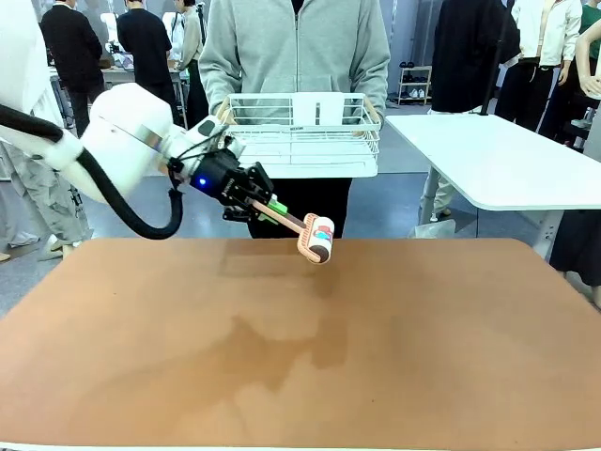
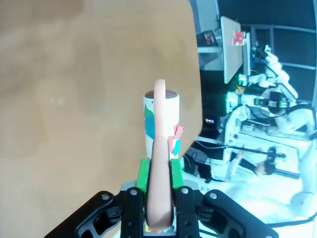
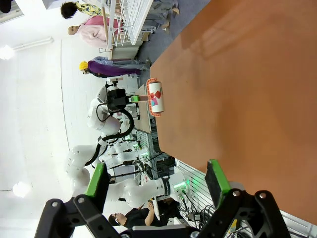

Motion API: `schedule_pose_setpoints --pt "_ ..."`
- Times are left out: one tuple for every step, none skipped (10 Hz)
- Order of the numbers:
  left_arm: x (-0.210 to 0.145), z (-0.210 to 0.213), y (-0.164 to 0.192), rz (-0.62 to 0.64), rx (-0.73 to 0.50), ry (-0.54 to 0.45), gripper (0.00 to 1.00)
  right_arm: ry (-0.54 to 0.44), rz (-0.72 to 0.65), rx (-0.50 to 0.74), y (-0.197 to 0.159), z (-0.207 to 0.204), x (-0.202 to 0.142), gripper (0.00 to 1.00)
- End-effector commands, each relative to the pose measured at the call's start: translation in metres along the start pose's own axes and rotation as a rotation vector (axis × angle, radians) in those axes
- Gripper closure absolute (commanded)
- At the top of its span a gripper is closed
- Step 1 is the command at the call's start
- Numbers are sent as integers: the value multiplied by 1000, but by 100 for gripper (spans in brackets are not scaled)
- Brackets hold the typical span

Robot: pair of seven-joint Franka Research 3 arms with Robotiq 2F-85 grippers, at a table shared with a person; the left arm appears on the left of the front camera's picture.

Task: Clean the table.
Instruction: Clean the table with the Lint Roller when the human lifts the Dish drying rack.

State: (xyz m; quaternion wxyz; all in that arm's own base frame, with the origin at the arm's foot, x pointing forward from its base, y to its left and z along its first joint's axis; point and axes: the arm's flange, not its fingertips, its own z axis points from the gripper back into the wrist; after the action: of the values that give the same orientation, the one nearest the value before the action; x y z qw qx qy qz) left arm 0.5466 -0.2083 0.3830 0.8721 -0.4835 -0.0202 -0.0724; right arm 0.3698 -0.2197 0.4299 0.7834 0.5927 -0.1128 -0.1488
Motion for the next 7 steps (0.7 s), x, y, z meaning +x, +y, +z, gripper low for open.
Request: schedule_pose_setpoints --pt "-14 37 -6 82 29 -29 79 -1 6 11 4 1 -1 0" --pt "-20 58 -10 108 42 -73 79 -1 6 11 4 1 -1 0" --pt "-26 73 -13 129 57 -98 79 -1 6 11 4 1 -1 0" --pt "-34 91 -15 151 72 -114 79 -1 6 11 4 1 -1 0" --pt "-38 110 -11 148 168 -43 79 -1 6 11 4 1 -1 0" --pt "-40 131 -6 209 157 -84 79 -1 6 11 4 1 -1 0" --pt "-47 147 -1 225 175 -98 79 -1 6 11 4 1 -1 0"
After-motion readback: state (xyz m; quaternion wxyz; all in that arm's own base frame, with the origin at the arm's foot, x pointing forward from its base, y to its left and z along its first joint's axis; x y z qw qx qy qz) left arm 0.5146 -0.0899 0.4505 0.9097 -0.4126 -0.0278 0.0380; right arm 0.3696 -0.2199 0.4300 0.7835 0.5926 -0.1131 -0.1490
